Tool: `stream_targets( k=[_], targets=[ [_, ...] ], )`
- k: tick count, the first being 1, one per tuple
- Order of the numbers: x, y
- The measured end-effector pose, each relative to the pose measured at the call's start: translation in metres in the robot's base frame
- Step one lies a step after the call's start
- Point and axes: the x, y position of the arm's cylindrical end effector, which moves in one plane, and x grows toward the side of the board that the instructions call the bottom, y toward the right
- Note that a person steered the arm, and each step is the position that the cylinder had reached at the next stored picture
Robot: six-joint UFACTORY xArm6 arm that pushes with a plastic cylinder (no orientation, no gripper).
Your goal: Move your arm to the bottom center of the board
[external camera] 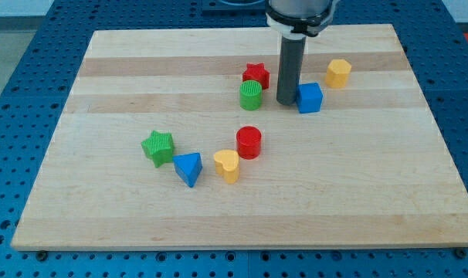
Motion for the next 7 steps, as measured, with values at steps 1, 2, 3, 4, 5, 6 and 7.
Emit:
stream_targets(
  k=[1,2,3,4,5,6,7],
  targets=[
    [0.0,0.025],
    [0.001,0.036],
    [0.077,0.036],
    [0.087,0.036],
    [0.148,0.039],
    [0.157,0.039],
    [0.182,-0.003]
  ],
)
